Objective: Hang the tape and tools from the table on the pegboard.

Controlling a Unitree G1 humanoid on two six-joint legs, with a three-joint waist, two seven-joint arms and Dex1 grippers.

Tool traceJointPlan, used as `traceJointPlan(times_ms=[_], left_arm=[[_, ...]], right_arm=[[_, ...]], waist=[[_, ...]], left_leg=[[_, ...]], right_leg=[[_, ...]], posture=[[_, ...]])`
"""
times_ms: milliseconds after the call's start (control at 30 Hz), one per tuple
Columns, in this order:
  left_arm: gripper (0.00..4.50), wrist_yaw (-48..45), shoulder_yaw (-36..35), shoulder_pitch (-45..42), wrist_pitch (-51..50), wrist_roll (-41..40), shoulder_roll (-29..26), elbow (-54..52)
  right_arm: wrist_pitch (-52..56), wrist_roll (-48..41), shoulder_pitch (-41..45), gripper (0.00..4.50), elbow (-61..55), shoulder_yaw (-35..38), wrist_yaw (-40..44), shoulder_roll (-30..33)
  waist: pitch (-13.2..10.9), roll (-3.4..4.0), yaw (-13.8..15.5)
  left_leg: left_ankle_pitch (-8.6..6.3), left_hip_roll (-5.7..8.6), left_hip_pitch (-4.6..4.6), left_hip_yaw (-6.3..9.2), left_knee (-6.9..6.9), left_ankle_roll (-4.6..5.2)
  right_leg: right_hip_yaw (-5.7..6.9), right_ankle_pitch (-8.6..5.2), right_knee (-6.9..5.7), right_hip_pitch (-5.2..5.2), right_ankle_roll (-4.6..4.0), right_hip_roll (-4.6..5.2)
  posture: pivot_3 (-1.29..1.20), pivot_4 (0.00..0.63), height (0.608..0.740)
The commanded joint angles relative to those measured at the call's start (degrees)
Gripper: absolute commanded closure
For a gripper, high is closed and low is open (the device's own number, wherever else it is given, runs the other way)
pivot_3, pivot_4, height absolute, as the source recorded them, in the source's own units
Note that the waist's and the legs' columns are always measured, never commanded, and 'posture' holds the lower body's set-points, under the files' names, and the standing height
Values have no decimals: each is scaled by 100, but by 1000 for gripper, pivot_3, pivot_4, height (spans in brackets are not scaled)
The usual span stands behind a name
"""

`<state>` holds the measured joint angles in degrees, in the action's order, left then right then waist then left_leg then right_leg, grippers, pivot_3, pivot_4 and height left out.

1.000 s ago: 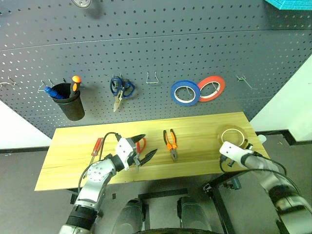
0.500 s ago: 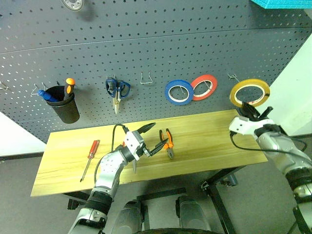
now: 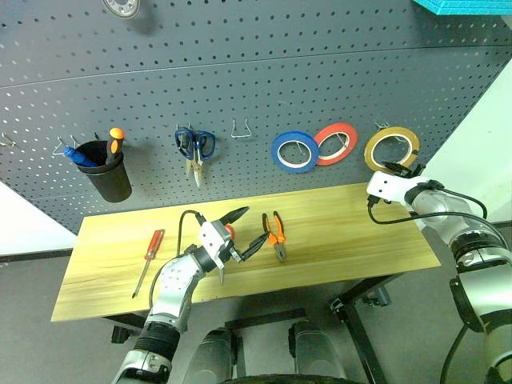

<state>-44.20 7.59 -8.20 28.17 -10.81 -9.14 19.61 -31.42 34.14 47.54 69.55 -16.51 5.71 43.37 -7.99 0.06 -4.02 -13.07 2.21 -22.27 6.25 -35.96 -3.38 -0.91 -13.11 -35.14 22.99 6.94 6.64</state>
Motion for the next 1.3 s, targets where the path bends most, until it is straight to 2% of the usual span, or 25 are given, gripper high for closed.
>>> traceJointPlan(times_ms=[33, 100, 233, 300, 400, 533, 667, 800, 900, 1133, 1300], left_arm=[[466, 76, -95, 56, 82, -51, -71, -229], [466, 131, -111, 83, 86, -26, -112, -237], [466, 346, -236, 70, -233, 61, -324, -156], [466, 292, -250, 75, -452, 113, -563, -41], [466, 259, -230, 88, -950, 156, -820, 10], [466, 219, -196, 16, -1427, 552, -1413, 414], [466, 50, -263, 26, -1502, 550, -1691, 559], [466, -82, -293, 78, -1716, 601, -1953, 738], [466, -406, -264, 253, -1782, 574, -2199, 836], [466, -1199, -471, 627, -1880, 14, -2355, 539], [466, -1379, -531, 733, -1844, -40, -2398, 517]], right_arm=[[-148, -167, 118, 1431, -131, 67, -14, 23], [-266, -237, -38, 828, -299, 39, 131, -14], [-542, -992, -912, 828, -1146, 67, 1529, -455], [-40, -1610, -1416, 828, -1796, 224, 2115, -894], [794, -2060, -1888, 828, -2593, 356, 2632, -1280], [2684, -2386, -2241, 828, -3493, 244, 3020, -2132], [4390, -2527, -2140, 34, -3928, 328, 2988, -2692], [5566, -2619, -1949, 34, -4106, 395, 2714, -3204], [6537, -2794, -1631, 34, -3949, 662, 2155, -3778], [7137, -3019, -1020, 34, -3388, 1030, 1409, -4391], [7104, -3021, -626, 34, -2724, 1023, 1109, -4645]], waist=[[0, 0, 0], [0, 1, 3], [9, -19, -4], [6, -19, -13], [-5, 0, -15], [-9, -6, -40], [-16, 6, 24], [-17, 7, 14], [-17, 7, -13], [-17, 7, 5], [-17, 8, -14]], left_leg=[[0, 0, 2, 0, 0, 0], [0, 0, 4, 0, 0, 0], [-1, -3, 29, 5, 6, 2], [-5, -6, 59, 5, 11, 8], [-5, -8, 78, 4, 20, 8], [-6, -10, 81, 8, 3, 7], [-6, -15, 77, 24, 7, 6], [-7, -12, 62, 26, 11, 5], [-6, -12, 58, 25, 29, 5], [-5, -15, 58, 36, 84, 4], [-5, -15, 52, 34, 86, 4]], right_leg=[[0, 0, 0, -1, 0, 0], [0, 0, -3, -2, 0, -1], [1, -6, 0, -28, 7, -6], [-1, -17, 3, -53, 23, -10], [-6, -19, -1, -62, 24, -11], [-11, -16, -18, -59, 20, -19], [-10, -16, -35, -41, 12, -28], [-9, -15, -31, -26, 11, -25], [-9, -14, -31, -10, 11, -25], [-14, -10, -39, 28, -25, -38], [-15, -13, -34, 32, -24, -38]], posture=[[-71, 72, 740], [-75, 75, 740], [-88, 81, 740], [-96, 89, 740], [-101, 91, 740], [-99, 101, 740], [-90, 109, 740], [-83, 113, 740], [-73, 116, 740], [-64, 116, 740], [-60, 116, 740]])
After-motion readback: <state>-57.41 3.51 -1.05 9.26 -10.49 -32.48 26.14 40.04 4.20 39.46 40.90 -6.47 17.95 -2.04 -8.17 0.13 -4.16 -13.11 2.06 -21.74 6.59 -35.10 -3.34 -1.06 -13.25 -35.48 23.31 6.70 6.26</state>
